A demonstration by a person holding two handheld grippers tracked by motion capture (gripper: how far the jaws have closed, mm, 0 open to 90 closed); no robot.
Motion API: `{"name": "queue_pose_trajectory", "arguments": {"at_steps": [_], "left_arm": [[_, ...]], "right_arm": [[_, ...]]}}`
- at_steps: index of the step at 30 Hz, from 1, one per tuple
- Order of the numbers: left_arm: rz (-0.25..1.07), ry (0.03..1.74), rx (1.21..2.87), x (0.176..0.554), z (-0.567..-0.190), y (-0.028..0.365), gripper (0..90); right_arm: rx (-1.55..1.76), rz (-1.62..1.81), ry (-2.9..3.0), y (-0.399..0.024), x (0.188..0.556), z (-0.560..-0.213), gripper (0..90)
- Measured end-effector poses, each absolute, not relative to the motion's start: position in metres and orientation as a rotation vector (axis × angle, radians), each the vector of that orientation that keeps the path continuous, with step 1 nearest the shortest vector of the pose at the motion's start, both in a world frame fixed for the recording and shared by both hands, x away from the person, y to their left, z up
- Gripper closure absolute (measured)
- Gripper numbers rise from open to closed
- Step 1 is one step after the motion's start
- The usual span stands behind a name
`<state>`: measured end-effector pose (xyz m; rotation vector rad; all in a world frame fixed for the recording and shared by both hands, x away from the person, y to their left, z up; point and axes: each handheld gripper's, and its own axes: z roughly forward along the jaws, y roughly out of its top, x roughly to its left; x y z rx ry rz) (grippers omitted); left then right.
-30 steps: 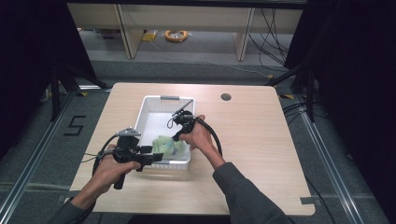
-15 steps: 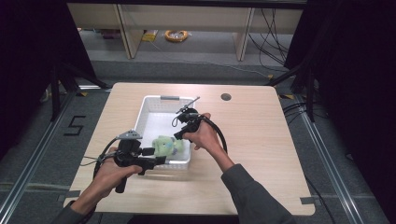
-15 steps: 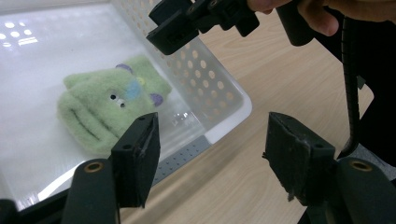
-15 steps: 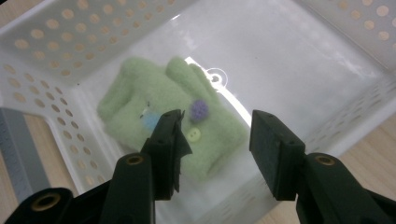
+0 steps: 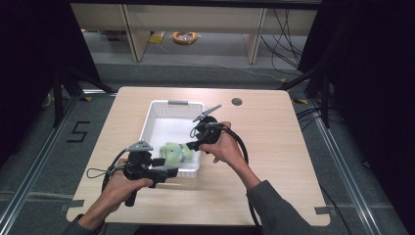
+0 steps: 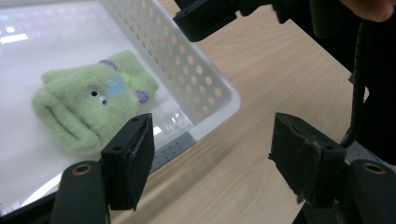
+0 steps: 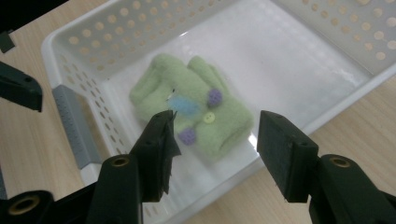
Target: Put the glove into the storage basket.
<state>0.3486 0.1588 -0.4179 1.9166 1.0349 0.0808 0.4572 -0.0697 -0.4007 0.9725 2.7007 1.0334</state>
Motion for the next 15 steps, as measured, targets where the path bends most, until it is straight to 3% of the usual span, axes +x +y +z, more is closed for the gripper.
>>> {"name": "queue_pose_trajectory", "arguments": {"at_steps": [15], "left_arm": [[0.098,0.991,1.918,0.339,-0.423,0.148,27.2]], "right_arm": [[0.932,1.145,2.633,-0.104,0.432,-0.395,40.8]]}}
